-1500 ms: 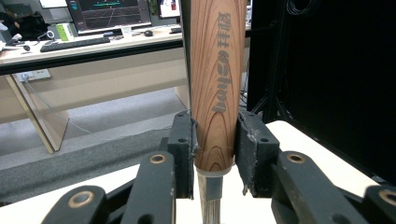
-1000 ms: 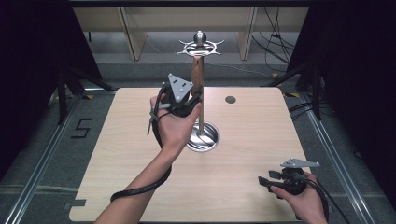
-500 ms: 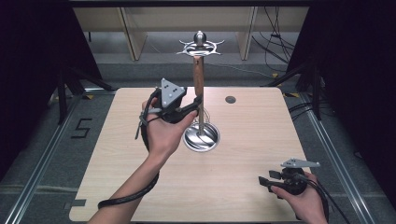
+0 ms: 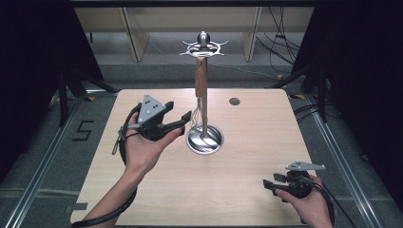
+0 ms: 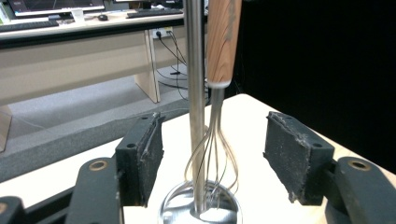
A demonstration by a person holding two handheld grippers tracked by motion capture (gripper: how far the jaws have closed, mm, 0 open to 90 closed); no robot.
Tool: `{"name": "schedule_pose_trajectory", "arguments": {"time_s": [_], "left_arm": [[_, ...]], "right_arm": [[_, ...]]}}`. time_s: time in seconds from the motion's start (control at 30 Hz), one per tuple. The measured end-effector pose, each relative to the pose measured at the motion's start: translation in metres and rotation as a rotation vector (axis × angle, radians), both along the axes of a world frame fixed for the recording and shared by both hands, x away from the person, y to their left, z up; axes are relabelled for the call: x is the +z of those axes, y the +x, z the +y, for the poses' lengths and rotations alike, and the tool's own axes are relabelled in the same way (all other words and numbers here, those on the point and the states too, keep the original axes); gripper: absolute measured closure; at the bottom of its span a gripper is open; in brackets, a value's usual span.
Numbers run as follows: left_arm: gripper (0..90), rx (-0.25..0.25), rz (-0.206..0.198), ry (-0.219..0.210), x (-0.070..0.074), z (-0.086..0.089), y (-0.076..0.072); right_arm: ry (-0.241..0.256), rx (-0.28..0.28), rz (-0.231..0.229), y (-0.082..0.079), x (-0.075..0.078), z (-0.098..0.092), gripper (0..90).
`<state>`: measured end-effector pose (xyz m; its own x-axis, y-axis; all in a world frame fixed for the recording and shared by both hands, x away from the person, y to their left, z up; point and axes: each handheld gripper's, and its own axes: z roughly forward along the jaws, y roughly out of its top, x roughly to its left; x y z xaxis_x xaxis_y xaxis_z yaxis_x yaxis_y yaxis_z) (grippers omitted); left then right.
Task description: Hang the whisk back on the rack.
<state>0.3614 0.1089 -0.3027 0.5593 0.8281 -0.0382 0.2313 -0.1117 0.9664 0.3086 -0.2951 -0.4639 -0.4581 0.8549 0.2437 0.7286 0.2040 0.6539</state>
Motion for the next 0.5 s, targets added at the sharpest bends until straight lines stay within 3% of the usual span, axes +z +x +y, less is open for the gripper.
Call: {"name": "schedule_pose_trajectory", "arguments": {"time_s": [0.13,0.17,0.23,0.27,0.43,0.47,0.5], "left_arm": [[36.2,0.008,0.004,0.007,-0.007,0.011,-0.003],[36.2,0.008,0.007,0.008,-0.009,0.013,-0.004],[36.2,0.011,0.010,0.011,-0.013,0.018,-0.006],[36.2,0.010,0.011,0.015,-0.015,0.020,-0.007],[36.4,0.010,0.025,0.016,-0.026,0.030,-0.010],[36.5,0.013,0.025,0.019,-0.027,0.032,-0.010],[36.5,0.012,0.028,0.021,-0.030,0.033,-0.011]], "right_arm": [[0.001,-0.004,0.006,0.000,0.000,0.001,44.3],[-0.023,0.020,-0.033,0.002,-0.001,-0.002,44.3],[0.003,-0.010,0.015,-0.001,0.001,0.001,44.3],[0.000,-0.001,-0.002,0.000,0.000,0.000,44.3],[0.000,-0.004,-0.003,0.000,0.000,0.000,44.2],[0.004,-0.019,0.021,-0.001,0.001,0.001,44.3],[0.002,-0.008,0.001,0.000,0.000,0.000,44.3]]}}
